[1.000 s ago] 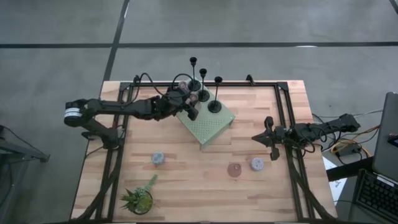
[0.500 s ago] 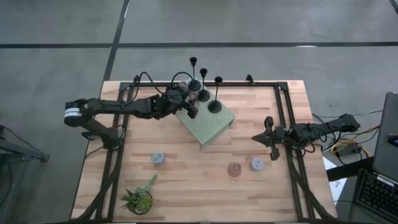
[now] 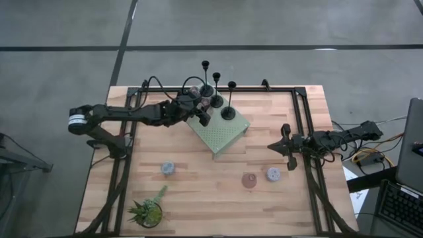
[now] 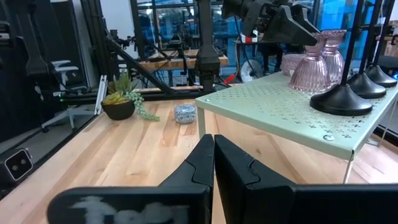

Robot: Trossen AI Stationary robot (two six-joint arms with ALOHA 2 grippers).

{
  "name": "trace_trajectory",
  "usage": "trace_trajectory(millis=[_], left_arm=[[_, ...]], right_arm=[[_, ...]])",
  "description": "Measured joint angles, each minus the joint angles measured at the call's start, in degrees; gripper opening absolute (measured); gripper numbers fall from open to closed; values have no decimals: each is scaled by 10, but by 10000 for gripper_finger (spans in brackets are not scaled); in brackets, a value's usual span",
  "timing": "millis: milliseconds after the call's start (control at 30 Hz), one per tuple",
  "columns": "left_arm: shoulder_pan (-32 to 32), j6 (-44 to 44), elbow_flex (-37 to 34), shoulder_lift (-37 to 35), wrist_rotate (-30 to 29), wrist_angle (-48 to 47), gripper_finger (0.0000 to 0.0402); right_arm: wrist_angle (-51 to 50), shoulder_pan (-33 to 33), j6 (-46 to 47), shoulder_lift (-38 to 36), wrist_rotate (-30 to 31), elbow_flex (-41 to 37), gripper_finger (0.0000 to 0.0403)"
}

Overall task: Pick & Place candle stick holders
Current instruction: Put the left pink glass candle holder on the shelf aligned with the black candle holder, then put the pink glass candle holder on the shelf aligned with the black candle holder

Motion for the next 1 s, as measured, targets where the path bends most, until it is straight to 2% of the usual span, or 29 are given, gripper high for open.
trace_trajectory(millis=[300, 700, 1000], left_arm=[[-2, -7, 0, 0, 13, -8, 233], [-11, -8, 0, -21, 35, -15, 303], [-20, 22, 0, -53, 35, -8, 312]], right_arm=[[0, 0, 2, 0, 0, 0, 8], [0, 0, 0, 0, 0, 0, 8], [0, 0, 2, 0, 0, 0, 8]])
